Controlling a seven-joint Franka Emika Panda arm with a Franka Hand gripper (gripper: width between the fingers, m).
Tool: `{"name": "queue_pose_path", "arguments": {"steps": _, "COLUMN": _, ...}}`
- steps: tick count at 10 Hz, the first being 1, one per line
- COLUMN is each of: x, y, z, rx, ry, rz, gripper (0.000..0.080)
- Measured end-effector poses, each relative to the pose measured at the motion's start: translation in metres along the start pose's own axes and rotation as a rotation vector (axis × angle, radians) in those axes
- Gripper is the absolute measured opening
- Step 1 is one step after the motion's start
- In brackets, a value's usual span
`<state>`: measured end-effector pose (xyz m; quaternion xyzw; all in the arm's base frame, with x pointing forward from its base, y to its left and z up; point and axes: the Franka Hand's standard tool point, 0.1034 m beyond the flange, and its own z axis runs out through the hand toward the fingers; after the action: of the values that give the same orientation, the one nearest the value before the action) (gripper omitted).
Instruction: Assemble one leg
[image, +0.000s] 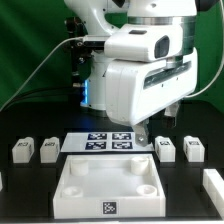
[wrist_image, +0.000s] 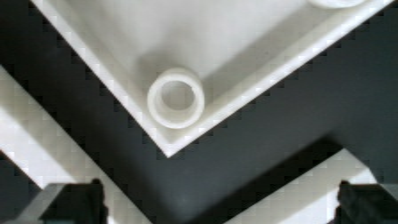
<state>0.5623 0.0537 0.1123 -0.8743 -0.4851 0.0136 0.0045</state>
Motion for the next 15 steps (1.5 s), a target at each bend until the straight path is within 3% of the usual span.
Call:
{"name": "queue_pose_path", "arguments": {"steps": 3, "x": -0.055, "y": -0.032, "z": 0.009, "rx": 0.007, "ry": -0.009, "rz": -0.382, "gripper": 0.065}}
{"name": "queue_pose_path", "arguments": {"steps": 6, "x": -0.102, "y": -0.049, "z": 0.047, "rx": 0.031, "ry": 0.003, "rz": -0.708, "gripper": 0.065}}
{"name": "queue_pose_path", "arguments": {"steps": 10, "x": -0.118, "y": -0.06, "z": 0.096, "rx": 0.085, "ry": 0.014, "rz": -0.675, "gripper": 0.065}}
{"name": "queue_pose_path", "arguments": {"steps": 13, "x": -0.115, "y": -0.069, "z": 0.107, "rx": 0.11, "ry": 0.003, "rz": -0.574, "gripper": 0.065}}
{"name": "queue_pose_path", "arguments": {"steps": 15, "x": -0.117, "y": -0.068, "z": 0.107, "rx": 0.111, "ry": 0.003, "rz": -0.569, "gripper": 0.0357}}
